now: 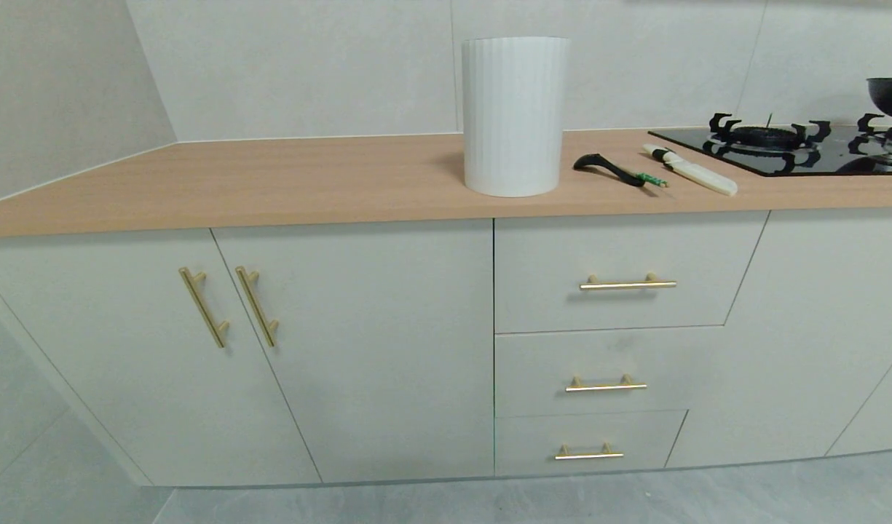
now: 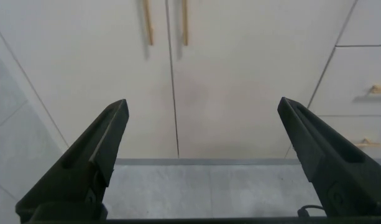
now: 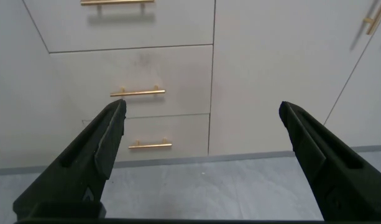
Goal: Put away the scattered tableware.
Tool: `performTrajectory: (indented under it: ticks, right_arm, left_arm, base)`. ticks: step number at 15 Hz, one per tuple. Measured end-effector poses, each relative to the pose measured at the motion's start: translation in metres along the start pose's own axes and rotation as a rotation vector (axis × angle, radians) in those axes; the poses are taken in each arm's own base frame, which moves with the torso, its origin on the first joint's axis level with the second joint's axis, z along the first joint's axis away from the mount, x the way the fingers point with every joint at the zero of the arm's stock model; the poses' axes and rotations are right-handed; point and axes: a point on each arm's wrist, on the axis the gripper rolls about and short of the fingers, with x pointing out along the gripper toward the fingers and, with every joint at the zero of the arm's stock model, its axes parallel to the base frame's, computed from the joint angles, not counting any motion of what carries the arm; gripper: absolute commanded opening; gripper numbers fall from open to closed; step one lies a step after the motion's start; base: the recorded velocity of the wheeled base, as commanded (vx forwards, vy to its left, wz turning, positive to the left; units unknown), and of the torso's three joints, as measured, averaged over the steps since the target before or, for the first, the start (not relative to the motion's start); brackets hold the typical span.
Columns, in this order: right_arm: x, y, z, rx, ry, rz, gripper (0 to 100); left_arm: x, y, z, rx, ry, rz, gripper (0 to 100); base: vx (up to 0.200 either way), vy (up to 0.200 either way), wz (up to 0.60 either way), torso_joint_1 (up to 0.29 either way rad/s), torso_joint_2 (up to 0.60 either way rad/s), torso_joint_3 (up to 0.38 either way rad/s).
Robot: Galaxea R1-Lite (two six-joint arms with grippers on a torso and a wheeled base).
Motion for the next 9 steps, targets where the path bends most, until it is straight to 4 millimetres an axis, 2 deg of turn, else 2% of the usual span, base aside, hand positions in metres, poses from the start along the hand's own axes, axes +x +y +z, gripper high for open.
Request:
performTrajectory:
  ticks: [9]
  right_arm:
    - [0.0,0.0,-0.0001,-0.01,0.001,0.002,100]
  left_arm:
    - [0.0,0.0,0.0,0.0,0.0,0.0,100]
  base:
    - [0.0,0.0,0.0,0.0,0.0,0.0]
